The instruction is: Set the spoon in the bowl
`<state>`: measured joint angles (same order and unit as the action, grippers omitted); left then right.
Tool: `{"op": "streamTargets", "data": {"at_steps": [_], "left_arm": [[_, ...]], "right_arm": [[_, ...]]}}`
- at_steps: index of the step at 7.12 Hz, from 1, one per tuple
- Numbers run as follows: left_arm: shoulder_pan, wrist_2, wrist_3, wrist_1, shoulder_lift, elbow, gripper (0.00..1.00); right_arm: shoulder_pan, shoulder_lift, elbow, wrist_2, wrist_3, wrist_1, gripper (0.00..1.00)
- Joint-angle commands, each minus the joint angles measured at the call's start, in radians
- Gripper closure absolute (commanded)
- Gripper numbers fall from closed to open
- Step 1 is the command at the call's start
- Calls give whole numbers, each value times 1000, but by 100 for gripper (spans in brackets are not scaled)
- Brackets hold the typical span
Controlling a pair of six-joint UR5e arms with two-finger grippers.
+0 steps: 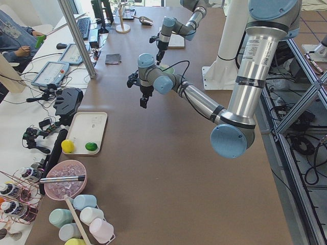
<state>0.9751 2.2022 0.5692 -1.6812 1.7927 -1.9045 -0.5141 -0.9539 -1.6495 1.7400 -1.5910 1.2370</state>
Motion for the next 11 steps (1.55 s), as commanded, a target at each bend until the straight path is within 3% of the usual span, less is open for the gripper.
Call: {"op": "streamTargets", "data": {"at_steps": [1,2,5,6,8,10,11], "left_arm": [[1,1,-2,0,2,4,2],[1,1,0,0,4,5,2],[10,8,-2,3,4,8,2],[52,43,-20,8,-9,7,2],[179,51,-234,17,-116,2,2],[374,51,-540,67,-224,18,2],[486,50,-731,187,-223,36,2]], "right_arm": [[6,9,13,-19,-1,-1,42],[19,9,11,-42,-7,-1,0],[7,-3,-44,-44,3,15,0],[-48,-52,-74,32,11,15,0],[-211,-252,-195,225,209,15,0],[-436,-430,-201,428,561,15,0],[-580,-538,-191,525,794,18,0]]}}
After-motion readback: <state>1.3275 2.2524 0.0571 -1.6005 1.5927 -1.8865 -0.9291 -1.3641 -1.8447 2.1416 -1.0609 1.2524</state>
